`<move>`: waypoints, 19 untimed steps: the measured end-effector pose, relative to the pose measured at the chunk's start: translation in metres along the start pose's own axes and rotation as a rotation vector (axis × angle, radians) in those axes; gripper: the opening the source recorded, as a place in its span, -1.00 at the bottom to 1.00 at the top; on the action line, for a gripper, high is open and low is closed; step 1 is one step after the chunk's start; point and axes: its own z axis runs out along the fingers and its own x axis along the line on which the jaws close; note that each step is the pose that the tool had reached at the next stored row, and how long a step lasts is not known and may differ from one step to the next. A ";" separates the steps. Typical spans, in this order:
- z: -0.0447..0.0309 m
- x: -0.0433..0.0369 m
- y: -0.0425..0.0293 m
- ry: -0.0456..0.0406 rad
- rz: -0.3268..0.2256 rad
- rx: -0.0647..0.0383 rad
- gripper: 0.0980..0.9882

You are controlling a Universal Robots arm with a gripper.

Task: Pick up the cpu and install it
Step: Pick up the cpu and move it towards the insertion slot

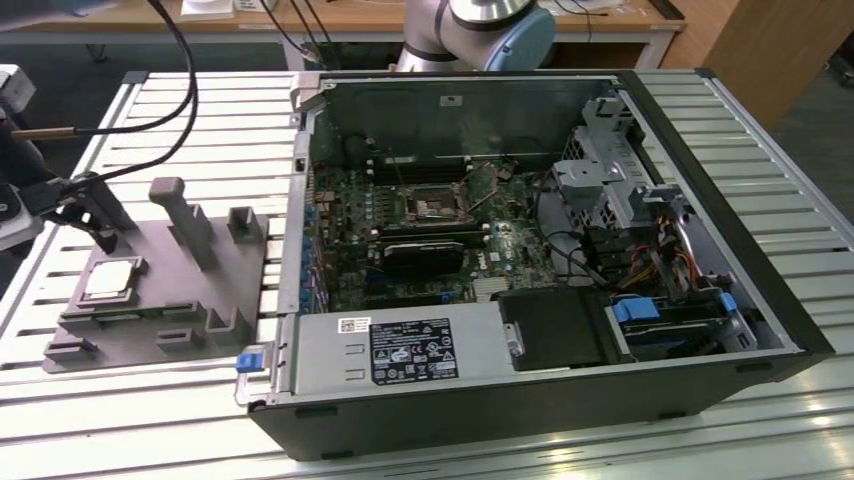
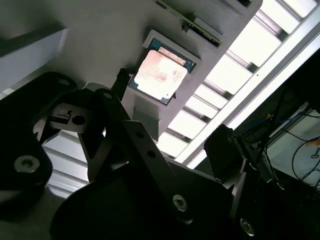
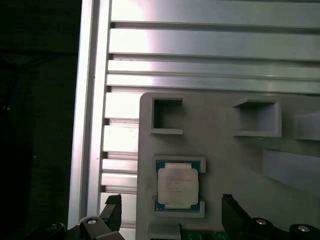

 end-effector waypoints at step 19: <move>0.0303 -0.0007 -0.0020 -0.0072 -0.001 -0.031 0.75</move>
